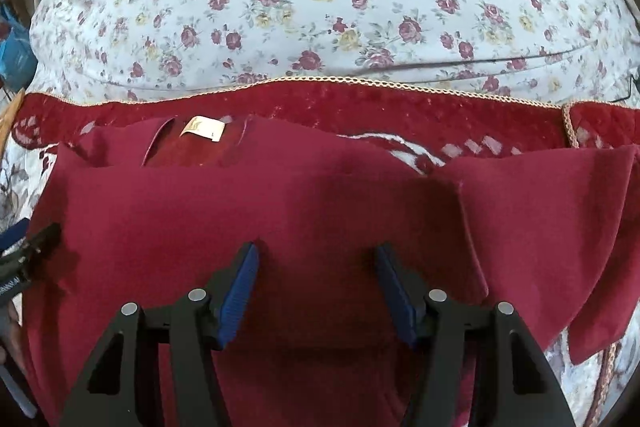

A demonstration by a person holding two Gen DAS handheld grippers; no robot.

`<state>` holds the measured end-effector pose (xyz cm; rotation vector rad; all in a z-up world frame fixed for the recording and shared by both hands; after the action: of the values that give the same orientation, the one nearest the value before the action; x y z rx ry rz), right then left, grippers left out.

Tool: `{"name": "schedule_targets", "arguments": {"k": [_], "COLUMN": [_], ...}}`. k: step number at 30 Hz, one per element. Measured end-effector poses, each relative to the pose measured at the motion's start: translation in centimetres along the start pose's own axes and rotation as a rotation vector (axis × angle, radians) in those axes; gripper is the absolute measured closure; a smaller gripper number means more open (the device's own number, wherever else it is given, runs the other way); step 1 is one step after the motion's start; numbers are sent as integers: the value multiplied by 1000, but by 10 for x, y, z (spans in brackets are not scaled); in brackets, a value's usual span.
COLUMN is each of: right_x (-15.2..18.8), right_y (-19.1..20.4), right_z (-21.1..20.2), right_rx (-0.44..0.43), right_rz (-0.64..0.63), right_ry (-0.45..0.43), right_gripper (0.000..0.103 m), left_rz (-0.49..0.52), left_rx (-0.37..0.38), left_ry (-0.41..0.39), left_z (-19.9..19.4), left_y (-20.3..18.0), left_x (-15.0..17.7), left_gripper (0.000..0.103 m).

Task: Fold small clothes

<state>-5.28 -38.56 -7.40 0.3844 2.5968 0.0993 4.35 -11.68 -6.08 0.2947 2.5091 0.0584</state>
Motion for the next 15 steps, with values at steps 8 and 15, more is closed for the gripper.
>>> {"name": "schedule_targets", "arguments": {"k": [8, 15], "right_x": [15, 19], "right_y": [8, 11], "right_z": [-11, -17], "right_rx": [-9, 16], "right_rz": [1, -12], "right_ry": [5, -3], "right_gripper": [31, 27], "left_rz": [29, 32], "left_rx": [-21, 4], "left_ry": [-25, -48], "left_z": [-9, -25], "left_y": [-2, -5], "left_x": [-2, -1], "left_gripper": [9, 9]}}
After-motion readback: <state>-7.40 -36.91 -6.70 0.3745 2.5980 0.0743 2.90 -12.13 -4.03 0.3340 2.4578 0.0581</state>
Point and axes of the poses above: each gripper's, at about its wrist camera, not at the fingertips, and z roughly the way its jaws point, y to its left, x to its underside, the point moved 10 cm from there along z, roughly the way its jaws point, and after that the axes turned 6 degrees about -x, right-handed, at the moved point
